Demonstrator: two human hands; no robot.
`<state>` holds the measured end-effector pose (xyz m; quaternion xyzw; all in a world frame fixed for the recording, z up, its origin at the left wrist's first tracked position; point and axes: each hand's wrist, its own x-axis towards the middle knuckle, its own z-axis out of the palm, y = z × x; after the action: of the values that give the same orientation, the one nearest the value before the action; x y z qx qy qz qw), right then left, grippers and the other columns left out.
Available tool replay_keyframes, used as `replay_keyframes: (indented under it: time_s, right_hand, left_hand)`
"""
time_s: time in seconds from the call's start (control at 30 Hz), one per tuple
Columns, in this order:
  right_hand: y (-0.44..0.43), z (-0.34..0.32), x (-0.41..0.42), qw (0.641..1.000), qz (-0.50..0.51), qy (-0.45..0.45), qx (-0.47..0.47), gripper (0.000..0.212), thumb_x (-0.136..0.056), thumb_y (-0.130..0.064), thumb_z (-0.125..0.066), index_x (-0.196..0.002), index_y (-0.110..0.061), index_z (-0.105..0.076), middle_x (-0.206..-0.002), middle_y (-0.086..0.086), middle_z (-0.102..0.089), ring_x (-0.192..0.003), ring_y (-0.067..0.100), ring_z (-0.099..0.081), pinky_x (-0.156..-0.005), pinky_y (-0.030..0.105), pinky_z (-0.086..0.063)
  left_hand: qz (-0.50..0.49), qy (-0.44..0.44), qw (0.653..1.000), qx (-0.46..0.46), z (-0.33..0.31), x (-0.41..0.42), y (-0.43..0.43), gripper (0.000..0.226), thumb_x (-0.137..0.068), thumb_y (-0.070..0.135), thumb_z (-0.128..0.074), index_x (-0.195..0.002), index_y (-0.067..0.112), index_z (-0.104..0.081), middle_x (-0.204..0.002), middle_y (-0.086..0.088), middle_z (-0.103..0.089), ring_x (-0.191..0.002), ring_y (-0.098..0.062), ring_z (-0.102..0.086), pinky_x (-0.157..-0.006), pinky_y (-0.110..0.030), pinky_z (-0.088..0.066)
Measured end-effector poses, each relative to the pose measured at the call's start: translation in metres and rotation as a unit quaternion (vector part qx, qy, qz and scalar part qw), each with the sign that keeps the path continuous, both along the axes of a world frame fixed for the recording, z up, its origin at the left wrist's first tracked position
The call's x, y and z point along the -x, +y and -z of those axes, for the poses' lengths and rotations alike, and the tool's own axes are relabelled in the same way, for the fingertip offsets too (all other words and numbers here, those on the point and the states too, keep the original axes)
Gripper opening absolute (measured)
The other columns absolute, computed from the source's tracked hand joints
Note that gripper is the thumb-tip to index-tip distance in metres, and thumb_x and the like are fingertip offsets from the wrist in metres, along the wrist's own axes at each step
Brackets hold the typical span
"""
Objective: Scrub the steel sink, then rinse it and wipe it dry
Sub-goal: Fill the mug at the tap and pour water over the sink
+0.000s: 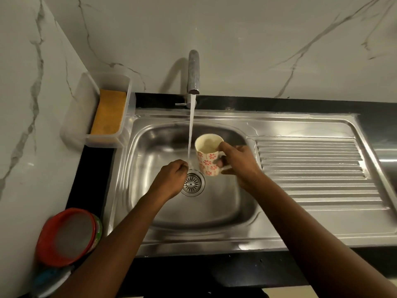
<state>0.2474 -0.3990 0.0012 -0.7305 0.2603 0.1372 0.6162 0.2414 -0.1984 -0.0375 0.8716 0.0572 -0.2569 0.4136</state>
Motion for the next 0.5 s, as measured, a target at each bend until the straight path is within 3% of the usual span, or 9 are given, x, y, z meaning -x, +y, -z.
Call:
replay_keyframes:
  time_s: [0.1,0.2,0.3,0.37,0.5]
  right_hand:
    - [-0.034,-0.011,0.006,0.997,-0.014,0.015,0.077,0.030,-0.094,-0.030,-0.067,-0.083,-0.003,-0.074,-0.066,0.005,-0.074,-0.070,0.023,-0.075,-0.070,0.039,-0.062]
    - [-0.061,-0.023,0.002,0.990,-0.008,0.030,0.137,0.031,-0.093,-0.031,-0.071,-0.079,-0.003,-0.075,-0.073,0.009,-0.077,-0.073,0.026,-0.076,-0.068,0.040,-0.063]
    - [-0.082,-0.034,-0.009,0.984,-0.011,0.035,0.176,0.033,-0.095,-0.036,-0.071,-0.082,-0.006,-0.075,-0.083,0.006,-0.077,-0.077,0.021,-0.075,-0.067,0.038,-0.062]
    - [-0.093,-0.039,-0.019,0.977,-0.022,0.034,0.207,0.032,-0.096,-0.039,-0.070,-0.083,-0.010,-0.074,-0.087,0.003,-0.077,-0.079,0.019,-0.074,-0.062,0.033,-0.058]
    - [-0.108,-0.046,-0.034,0.969,-0.058,0.033,0.238,0.028,-0.098,-0.041,-0.067,-0.084,-0.017,-0.072,-0.093,0.001,-0.075,-0.080,0.018,-0.073,-0.060,0.029,-0.053]
  left_hand:
    - [0.032,0.010,0.999,0.022,0.003,-0.007,-0.023,0.035,-0.113,0.027,-0.040,-0.130,0.012,-0.066,-0.137,-0.011,-0.067,-0.115,-0.027,-0.063,-0.090,-0.031,-0.041]
    - [0.047,0.005,0.997,0.062,0.012,-0.027,-0.055,0.029,-0.113,0.031,-0.041,-0.116,0.020,-0.068,-0.133,-0.013,-0.069,-0.113,-0.024,-0.062,-0.096,-0.036,-0.045]
    - [0.030,0.032,0.991,0.128,0.025,-0.050,-0.092,0.037,-0.113,0.030,-0.044,-0.141,0.018,-0.063,-0.150,-0.008,-0.060,-0.135,-0.024,-0.056,-0.112,-0.034,-0.042]
    - [-0.017,0.085,0.975,0.203,0.026,-0.061,-0.115,0.045,-0.112,0.033,-0.045,-0.155,0.018,-0.050,-0.162,-0.005,-0.048,-0.148,-0.025,-0.046,-0.123,-0.042,-0.037]
    - [-0.102,0.161,0.935,0.300,0.019,-0.074,-0.157,0.061,-0.112,0.046,-0.039,-0.166,0.017,-0.029,-0.173,-0.008,-0.029,-0.158,-0.028,-0.031,-0.127,-0.044,-0.028]
